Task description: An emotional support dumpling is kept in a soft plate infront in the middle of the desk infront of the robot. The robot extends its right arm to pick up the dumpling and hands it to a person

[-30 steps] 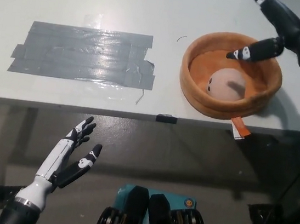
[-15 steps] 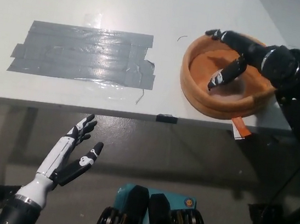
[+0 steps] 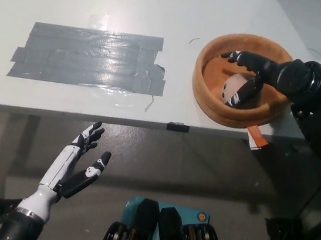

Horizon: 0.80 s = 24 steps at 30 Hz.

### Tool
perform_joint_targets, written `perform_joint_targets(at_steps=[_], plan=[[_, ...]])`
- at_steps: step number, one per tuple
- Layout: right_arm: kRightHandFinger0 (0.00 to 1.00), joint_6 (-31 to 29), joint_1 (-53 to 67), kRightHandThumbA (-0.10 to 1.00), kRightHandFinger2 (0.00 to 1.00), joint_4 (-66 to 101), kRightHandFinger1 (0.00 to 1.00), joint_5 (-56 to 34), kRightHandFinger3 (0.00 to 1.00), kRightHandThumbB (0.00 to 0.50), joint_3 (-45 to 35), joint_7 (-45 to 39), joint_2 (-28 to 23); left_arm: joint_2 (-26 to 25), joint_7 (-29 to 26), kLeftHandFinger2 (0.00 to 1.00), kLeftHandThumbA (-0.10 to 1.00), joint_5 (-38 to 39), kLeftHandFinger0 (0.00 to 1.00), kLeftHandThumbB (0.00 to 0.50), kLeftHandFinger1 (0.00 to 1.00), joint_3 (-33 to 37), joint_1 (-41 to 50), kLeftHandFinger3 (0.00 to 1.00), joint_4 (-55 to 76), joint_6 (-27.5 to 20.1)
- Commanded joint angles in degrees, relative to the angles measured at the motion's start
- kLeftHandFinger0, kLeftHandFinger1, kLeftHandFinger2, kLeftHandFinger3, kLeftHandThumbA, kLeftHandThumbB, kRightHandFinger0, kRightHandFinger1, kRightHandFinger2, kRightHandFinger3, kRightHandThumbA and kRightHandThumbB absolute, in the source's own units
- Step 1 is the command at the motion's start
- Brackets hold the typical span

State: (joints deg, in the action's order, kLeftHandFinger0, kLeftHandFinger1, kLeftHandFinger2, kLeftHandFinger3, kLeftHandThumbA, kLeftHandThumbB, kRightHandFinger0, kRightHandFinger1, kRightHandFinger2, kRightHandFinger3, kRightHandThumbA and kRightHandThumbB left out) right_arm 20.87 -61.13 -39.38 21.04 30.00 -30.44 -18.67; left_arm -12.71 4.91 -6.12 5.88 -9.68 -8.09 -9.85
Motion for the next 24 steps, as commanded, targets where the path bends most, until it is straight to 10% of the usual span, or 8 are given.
perform_joint_targets(at_steps=[1, 19, 24], plan=[[1.0, 0.52, -2.53, 1.0, 1.0, -0.12, 1.0, 2.59, 1.0, 0.383, 0.4, -0.8, -1.1, -0.61, 0.97, 1.0, 0.62, -0.07, 1.0, 0.265, 1.0, -0.23, -1.11, 1.0, 1.2, -1.47], [1.0, 3.55, -4.02, 1.0, 1.0, -3.57, 1.0, 7.14, 1.0, 0.406, 3.75, -3.86, -1.01, -0.64, 1.13, 1.0, 0.61, -0.08, 1.0, 0.257, 1.0, -0.46, -1.91, 1.0, 0.76, -2.12], [1.0, 5.83, -5.03, 0.85, 1.0, -5.0, 1.0, 9.31, 1.0, 0.402, 6.07, -5.76, -0.76, -0.59, 1.06, 1.0, 0.61, -0.03, 1.0, 0.263, 1.0, -0.5, -1.9, 1.0, 0.72, -2.18]])
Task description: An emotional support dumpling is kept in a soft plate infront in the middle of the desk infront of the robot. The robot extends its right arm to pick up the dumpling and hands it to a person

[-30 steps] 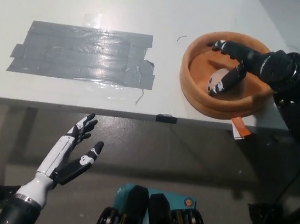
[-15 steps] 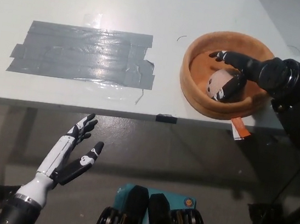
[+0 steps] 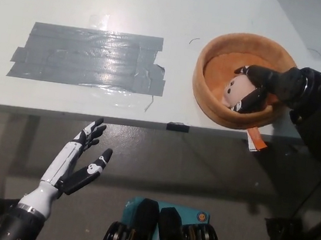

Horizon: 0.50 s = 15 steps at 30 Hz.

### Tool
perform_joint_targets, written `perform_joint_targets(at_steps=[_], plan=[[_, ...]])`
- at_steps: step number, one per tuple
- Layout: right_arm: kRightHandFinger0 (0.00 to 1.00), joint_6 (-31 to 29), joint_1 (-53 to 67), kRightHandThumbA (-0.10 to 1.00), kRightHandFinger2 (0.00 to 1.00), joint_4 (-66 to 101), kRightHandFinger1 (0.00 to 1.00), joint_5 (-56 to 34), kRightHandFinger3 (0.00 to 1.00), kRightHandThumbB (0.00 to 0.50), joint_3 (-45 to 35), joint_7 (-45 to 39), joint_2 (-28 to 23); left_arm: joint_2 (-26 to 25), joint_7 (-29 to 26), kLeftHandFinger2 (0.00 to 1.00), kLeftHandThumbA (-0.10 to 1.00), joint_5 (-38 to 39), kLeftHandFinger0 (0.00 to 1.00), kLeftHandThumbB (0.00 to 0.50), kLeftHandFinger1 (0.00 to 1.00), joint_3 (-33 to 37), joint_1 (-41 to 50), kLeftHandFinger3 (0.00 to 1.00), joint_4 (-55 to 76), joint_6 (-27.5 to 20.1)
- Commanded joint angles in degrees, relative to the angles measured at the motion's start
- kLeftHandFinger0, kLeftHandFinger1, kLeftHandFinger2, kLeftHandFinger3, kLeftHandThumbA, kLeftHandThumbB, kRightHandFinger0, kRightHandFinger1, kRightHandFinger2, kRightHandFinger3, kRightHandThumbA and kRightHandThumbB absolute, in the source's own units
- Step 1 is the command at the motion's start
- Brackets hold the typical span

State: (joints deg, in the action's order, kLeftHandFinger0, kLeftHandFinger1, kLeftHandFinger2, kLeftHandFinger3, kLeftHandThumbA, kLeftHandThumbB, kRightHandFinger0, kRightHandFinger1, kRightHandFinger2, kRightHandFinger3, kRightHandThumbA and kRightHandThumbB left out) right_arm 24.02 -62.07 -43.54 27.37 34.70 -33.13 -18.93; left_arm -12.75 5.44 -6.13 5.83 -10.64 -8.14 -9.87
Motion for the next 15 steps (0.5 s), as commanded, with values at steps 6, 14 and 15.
perform_joint_targets(at_steps=[6, 14, 15], plan=[[0.4, -1.17, -5.76, -0.1, 0.49, -4.1, 0.5, 7.88, 0.73, 0.204, 7.1, -2.16, -0.85, -0.68, 0.78, 1.0, 0.61, 0.23, 1.0, 0.263, 1.0, -0.54, -1.8, 1.0, 0.57, -1.84], [0.01, -1.19, -4.48, -0.1, 0.41, -3.49, 0.31, 8.55, 1.0, 0.157, 5.66, 3.37, -1.03, -0.75, 0.92, 1.0, 0.61, 0.57, 1.0, 0.257, 1.0, -0.66, -2.0, 1.0, 0.47, -1.99], [0.02, -1.82, -3.86, -0.1, 0.46, -2.45, 0.39, 8.34, 1.0, 0.151, 4.71, 4.97, -1.28, -0.78, 0.89, 1.0, 0.61, 0.43, 1.0, 0.255, 1.0, -0.59, -2.0, 1.0, 0.42, -2.11]])
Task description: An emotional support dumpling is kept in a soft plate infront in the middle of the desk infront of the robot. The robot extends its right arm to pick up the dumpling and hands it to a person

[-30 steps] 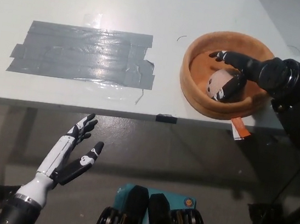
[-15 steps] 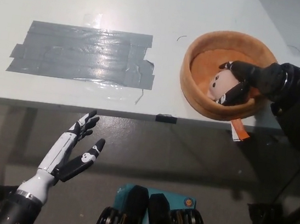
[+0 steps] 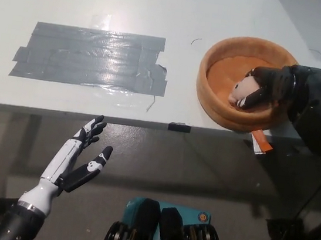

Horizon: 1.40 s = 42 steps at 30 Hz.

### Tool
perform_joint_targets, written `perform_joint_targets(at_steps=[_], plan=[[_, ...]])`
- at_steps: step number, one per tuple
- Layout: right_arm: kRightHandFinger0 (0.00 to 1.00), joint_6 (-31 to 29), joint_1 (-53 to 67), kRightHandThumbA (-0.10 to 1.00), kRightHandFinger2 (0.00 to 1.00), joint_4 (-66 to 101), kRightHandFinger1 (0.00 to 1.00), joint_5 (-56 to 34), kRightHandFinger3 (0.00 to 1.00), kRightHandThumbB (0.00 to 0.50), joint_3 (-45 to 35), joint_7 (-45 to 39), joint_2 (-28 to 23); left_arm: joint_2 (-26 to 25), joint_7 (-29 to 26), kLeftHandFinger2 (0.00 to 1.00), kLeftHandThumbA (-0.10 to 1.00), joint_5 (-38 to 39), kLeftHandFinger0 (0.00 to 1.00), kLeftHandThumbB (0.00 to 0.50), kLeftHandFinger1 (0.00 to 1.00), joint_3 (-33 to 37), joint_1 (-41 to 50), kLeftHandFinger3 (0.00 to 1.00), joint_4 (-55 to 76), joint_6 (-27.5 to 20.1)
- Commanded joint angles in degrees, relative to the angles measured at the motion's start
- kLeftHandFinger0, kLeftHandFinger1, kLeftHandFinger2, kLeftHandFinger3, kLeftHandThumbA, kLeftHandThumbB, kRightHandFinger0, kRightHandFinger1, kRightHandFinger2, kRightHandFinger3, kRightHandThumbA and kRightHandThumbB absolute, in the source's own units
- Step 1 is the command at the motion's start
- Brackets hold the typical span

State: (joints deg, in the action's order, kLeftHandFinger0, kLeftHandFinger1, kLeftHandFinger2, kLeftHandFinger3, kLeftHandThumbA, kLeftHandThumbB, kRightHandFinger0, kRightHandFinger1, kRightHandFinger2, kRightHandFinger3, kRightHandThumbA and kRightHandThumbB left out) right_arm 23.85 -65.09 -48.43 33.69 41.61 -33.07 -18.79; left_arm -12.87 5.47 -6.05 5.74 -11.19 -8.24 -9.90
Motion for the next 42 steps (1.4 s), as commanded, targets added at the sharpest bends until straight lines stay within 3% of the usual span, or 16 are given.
perform_joint_targets(at_steps=[1, 2, 3, 4, 5, 6, 8, 10, 14, 20, 24, 31, 35, 42], plan=[[0.08, -2.02, -0.31, -0.1, 0.55, 3.39, 0.53, 1.65, 0.81, 0.15, -3.17, 6.09, -1.57, -0.61, 0.82, 1.0, 0.61, 0.26, 1.0, 0.255, 1.0, -0.44, -1.36, 1.0, 0.6, -2.04], [0.16, -2.1, 0.15, -0.1, 0.77, 4.91, 0.75, 1.02, 0.69, 0.146, -4.57, 7.02, -1.69, -0.6, 0.76, 1.0, 0.61, 0.14, 1.0, 0.254, 1.0, -0.41, -1.3, 1.0, 0.6, -2.07], [0.22, -1.87, 0.65, -0.1, 0.94, 6.79, 0.86, 0.43, 0.68, 0.158, -6.1, 7.81, -1.79, -0.58, 0.69, 1.0, 0.61, 0.04, 1.0, 0.254, 1.0, -0.41, -1.3, 1.0, 0.62, -2.01], [0.35, -1.47, 0.88, -0.1, 1.0, 8.23, 0.99, 0.24, 0.8, 0.158, -7.01, 8.02, -1.86, -0.56, 0.63, 1.0, 0.61, 0.0, 1.0, 0.255, 1.0, -0.41, -1.32, 1.0, 0.53, -2.12], [0.38, -1.03, 1.04, -0.1, 1.0, 9.59, 1.0, 0.33, 0.89, 0.169, -7.84, 7.94, -1.89, -0.55, 0.57, 1.0, 0.61, -0.04, 1.0, 0.255, 1.0, -0.41, -1.35, 1.0, 0.37, -2.34], [0.41, -1.02, 1.27, -0.1, 1.0, 11.79, 1.0, 0.04, 1.0, 0.179, -9.13, 7.85, -2.08, -0.53, 0.57, 1.0, 0.61, -0.04, 1.0, 0.258, 1.0, -0.41, -1.33, 1.0, 0.41, -2.33], [0.26, -0.77, 1.68, -0.1, 1.0, 19.59, 0.81, -1.26, 1.0, 0.201, -13.14, 7.47, -2.88, -0.54, 0.79, 1.0, 0.62, 0.33, 1.0, 0.271, 1.0, -0.55, -1.91, 1.0, 0.52, -1.49], [0.2, -0.67, 2.38, -0.1, 1.0, 25.82, 0.73, -1.43, 1.0, 0.21, -15.93, 8.38, -3.08, -0.59, 0.71, 1.0, 0.63, 0.1, 1.0, 0.259, 1.0, -0.5, -1.97, 1.0, 0.51, -1.67], [0.23, -0.1, 2.57, -0.1, 1.0, 35.3, 0.77, -1.49, 1.0, 0.209, -20.77, 9.47, -2.38, -0.56, 0.56, 1.0, 0.62, -0.06, 1.0, 0.252, 1.0, -0.45, -2.2, 1.0, 0.24, -2.25], [0.39, -0.24, 2.98, -0.1, 1.0, 46.46, 0.9, -0.97, 1.0, 0.175, -25.95, 12.75, 1.23, -0.68, 1.01, 1.0, 0.63, 0.52, 1.0, 0.258, 1.0, -0.57, -2.18, 1.0, 0.68, -1.12], [0.31, -5.19, 3.31, -0.1, 1.0, 46.89, 0.79, 0.28, 1.0, 0.194, -26.2, 16.23, 3.53, -0.64, 1.55, 1.0, 0.63, 1.2, 1.0, 0.263, 1.0, -0.58, -2.13, 1.0, 1.14, -0.39], [0.25, -5.74, 3.51, -0.1, 1.0, 44.03, 0.76, 1.41, 1.0, 0.164, -24.8, 17.27, 6.77, -0.19, 1.69, 1.0, 0.6, 1.38, 1.0, 0.253, 1.0, -0.47, -0.61, 1.0, 1.45, -0.89], [0.18, -8.26, 2.32, -0.1, 1.0, 38.28, 0.69, 1.48, 0.96, 0.191, -23.95, 19.33, 8.16, -0.42, 1.63, 1.0, 0.6, 0.47, 1.0, 0.245, 1.0, -0.25, -0.03, 1.0, 1.85, -0.65], [0.1, -8.01, -0.55, -0.1, 0.98, 31.1, 0.61, 1.84, 0.97, 0.209, -23.9, 20.74, 9.65, -0.28, 2.07, 1.0, 0.6, 1.24, 1.0, 0.258, 1.0, -0.55, 0.16, 1.0, 2.41, 0.37]])
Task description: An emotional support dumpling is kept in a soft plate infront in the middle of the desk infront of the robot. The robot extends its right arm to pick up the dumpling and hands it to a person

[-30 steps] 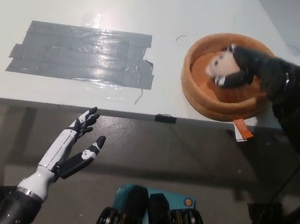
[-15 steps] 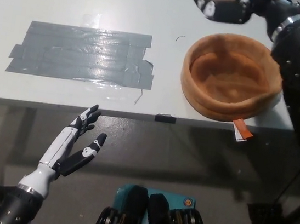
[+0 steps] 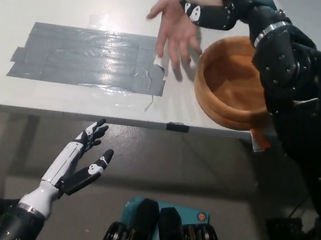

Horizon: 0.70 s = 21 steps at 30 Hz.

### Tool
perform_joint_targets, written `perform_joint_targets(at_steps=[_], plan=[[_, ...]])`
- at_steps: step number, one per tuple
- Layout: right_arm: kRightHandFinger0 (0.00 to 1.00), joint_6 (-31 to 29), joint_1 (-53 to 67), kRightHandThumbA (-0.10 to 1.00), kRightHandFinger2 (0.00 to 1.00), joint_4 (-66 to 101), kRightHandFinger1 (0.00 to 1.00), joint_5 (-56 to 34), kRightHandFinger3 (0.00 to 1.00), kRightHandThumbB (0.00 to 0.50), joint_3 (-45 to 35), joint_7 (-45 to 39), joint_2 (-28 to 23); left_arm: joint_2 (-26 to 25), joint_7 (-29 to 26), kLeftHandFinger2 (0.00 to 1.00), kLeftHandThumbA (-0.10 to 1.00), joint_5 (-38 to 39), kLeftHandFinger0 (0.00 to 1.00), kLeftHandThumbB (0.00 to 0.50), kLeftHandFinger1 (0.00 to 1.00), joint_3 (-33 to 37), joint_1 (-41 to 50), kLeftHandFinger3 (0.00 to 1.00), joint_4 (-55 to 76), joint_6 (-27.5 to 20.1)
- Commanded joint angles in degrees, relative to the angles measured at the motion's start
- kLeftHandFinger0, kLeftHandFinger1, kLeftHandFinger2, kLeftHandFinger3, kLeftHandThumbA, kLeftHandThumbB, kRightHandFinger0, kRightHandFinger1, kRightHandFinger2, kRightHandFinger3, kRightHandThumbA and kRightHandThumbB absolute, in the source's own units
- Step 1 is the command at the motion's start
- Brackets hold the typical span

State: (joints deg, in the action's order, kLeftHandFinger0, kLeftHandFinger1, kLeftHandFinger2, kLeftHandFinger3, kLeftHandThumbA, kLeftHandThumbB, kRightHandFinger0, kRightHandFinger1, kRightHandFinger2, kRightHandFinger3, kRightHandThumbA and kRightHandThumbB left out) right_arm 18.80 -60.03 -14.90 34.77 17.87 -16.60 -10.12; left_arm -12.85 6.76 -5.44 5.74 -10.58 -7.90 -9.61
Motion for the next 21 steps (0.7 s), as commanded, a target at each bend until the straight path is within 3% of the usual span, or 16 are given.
perform_joint_targets(at_steps=[1, 12, 19, 21], plan=[[0.09, -3.28, -5.95, -0.1, 0.98, -3.38, 0.61, 0.68, 0.97, 0.209, -0.27, 4.65, 1.1, -0.3, 0.84, 1.0, 0.6, 0.81, 1.0, 0.257, 1.0, -0.6, -0.5, 1.0, 2.05, -0.06], [0.11, -7.94, -10.81, -0.1, 1.0, -17.67, 0.63, -1.24, 0.95, 0.22, -1.18, 9.35, 2.64, -0.47, 0.16, 1.0, 0.59, -0.87, 1.0, 0.253, 1.0, -0.32, -1.03, 1.0, 1.74, -0.78], [0.09, -11.89, -15.65, -0.1, 0.96, -31.31, 0.6, -0.93, 0.89, 0.235, -0.18, 13.74, 4.8, -0.14, 0.2, 1.0, 0.56, -0.48, 1.0, 0.257, 1.0, -0.36, -1.3, 1.0, 1.27, -1.26], [0.07, -13.07, -16.74, -0.1, 0.98, -36.06, 0.59, -0.65, 0.93, 0.237, 0.31, 15.56, 5.94, -0.16, 0.2, 1.0, 0.56, -0.66, 1.0, 0.269, 1.0, -0.34, -1.39, 1.0, 1.55, -0.69]])
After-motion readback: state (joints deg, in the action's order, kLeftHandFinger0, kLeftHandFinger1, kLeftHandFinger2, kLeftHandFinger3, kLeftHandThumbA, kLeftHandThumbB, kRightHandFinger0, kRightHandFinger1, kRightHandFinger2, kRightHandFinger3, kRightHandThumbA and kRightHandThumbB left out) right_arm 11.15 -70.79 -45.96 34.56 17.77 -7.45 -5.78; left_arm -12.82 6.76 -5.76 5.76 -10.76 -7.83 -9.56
